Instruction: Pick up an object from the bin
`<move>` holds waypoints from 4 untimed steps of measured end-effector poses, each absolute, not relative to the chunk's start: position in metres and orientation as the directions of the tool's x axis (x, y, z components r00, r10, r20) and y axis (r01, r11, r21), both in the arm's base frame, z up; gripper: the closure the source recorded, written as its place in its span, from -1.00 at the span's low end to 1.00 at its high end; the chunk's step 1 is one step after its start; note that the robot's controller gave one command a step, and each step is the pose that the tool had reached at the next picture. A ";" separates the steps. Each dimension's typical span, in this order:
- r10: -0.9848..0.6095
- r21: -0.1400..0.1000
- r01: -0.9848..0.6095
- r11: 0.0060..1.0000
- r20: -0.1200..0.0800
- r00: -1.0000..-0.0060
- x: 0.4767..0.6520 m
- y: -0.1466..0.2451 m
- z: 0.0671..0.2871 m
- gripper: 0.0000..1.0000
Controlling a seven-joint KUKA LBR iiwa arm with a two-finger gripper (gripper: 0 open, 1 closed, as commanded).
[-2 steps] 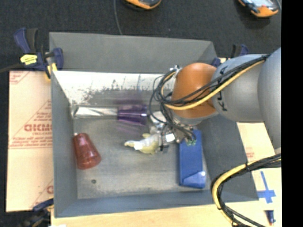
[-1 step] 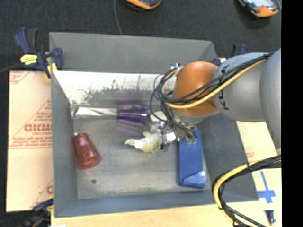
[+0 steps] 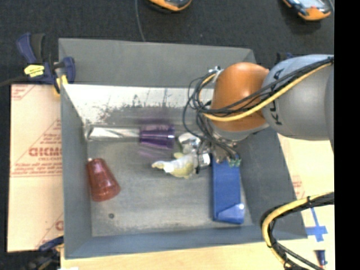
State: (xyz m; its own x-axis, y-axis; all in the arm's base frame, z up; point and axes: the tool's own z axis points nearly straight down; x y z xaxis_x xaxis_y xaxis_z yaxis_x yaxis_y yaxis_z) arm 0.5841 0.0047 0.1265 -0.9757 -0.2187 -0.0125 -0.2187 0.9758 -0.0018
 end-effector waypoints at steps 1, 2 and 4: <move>-0.218 -0.004 -0.218 0.976 -0.021 -0.976 0.587 0.004 0.177 1.00; -0.214 -0.005 -0.214 0.977 -0.025 -0.977 0.587 0.003 0.210 1.00; -0.209 -0.007 -0.209 0.978 -0.032 -0.977 0.589 0.003 0.229 1.00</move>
Offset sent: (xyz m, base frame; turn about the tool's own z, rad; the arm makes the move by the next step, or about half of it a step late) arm 0.0021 -0.0003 0.0870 0.0004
